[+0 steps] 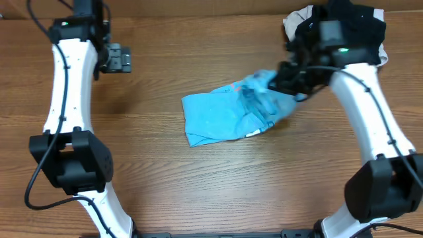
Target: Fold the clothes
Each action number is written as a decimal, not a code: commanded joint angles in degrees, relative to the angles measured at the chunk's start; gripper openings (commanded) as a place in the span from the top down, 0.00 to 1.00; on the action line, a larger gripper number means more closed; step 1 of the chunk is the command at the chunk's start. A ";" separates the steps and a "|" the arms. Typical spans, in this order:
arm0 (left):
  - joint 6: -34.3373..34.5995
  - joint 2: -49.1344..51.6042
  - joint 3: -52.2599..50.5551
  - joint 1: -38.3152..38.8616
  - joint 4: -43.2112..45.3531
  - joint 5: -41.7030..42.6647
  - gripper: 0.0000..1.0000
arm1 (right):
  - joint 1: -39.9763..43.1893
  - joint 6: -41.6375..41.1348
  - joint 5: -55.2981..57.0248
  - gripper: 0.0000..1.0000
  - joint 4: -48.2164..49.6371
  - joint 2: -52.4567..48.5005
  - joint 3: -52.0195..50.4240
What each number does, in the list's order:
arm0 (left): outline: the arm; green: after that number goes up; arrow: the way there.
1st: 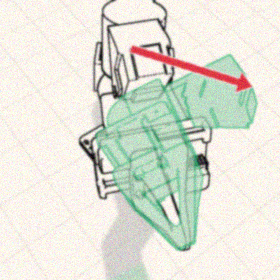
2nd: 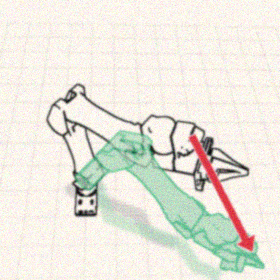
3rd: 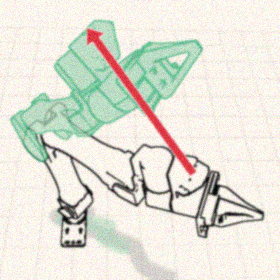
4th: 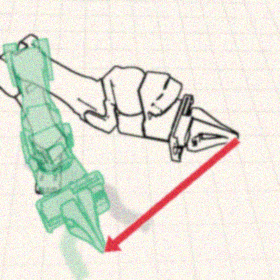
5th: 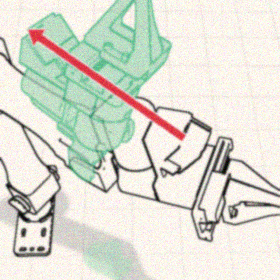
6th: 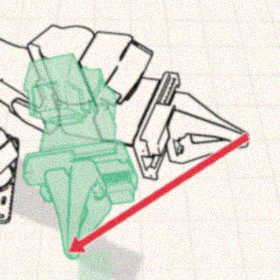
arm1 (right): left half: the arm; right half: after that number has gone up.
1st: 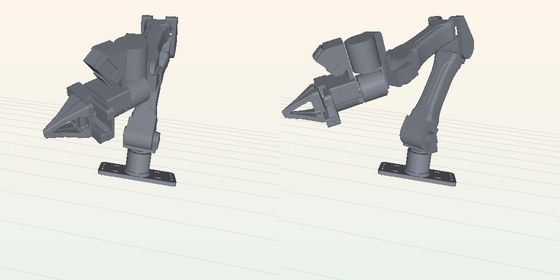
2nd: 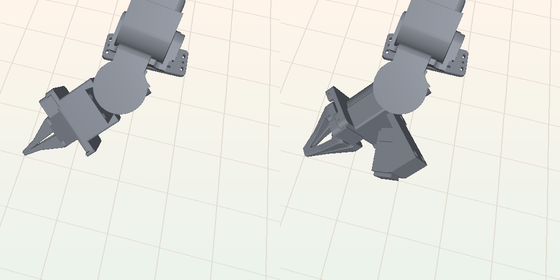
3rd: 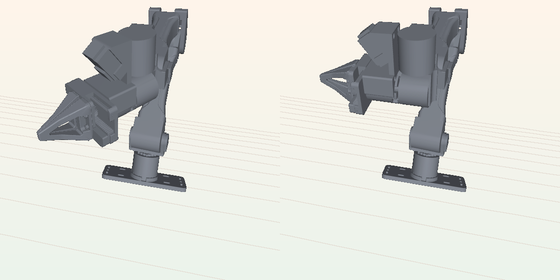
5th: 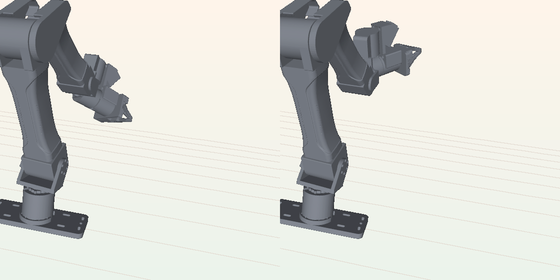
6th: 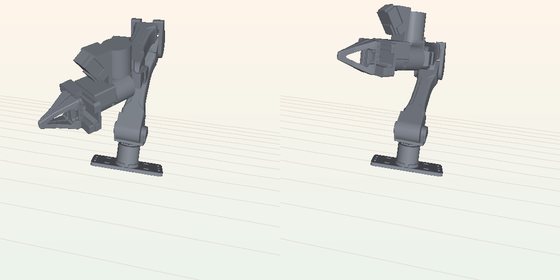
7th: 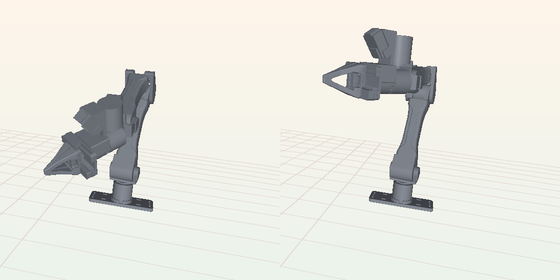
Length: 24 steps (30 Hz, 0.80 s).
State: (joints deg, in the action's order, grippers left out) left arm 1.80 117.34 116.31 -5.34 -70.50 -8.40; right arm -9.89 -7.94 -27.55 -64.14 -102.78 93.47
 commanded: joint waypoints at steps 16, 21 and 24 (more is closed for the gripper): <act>1.20 -0.44 -2.93 -2.54 5.20 5.07 0.00 | -29.14 -13.09 15.02 0.79 14.58 -8.39 0.57; 1.18 -0.44 -7.17 -2.56 7.17 5.05 0.00 | -30.32 -9.62 8.66 0.48 13.60 -9.09 0.94; 1.20 -0.44 -9.31 -2.56 8.59 5.05 0.00 | -30.38 -6.64 6.49 0.38 9.44 -8.98 3.39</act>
State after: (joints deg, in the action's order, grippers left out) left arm 1.80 117.34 108.92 -7.64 -62.92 -4.25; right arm -39.79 -18.00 -17.50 -52.31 -112.57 93.84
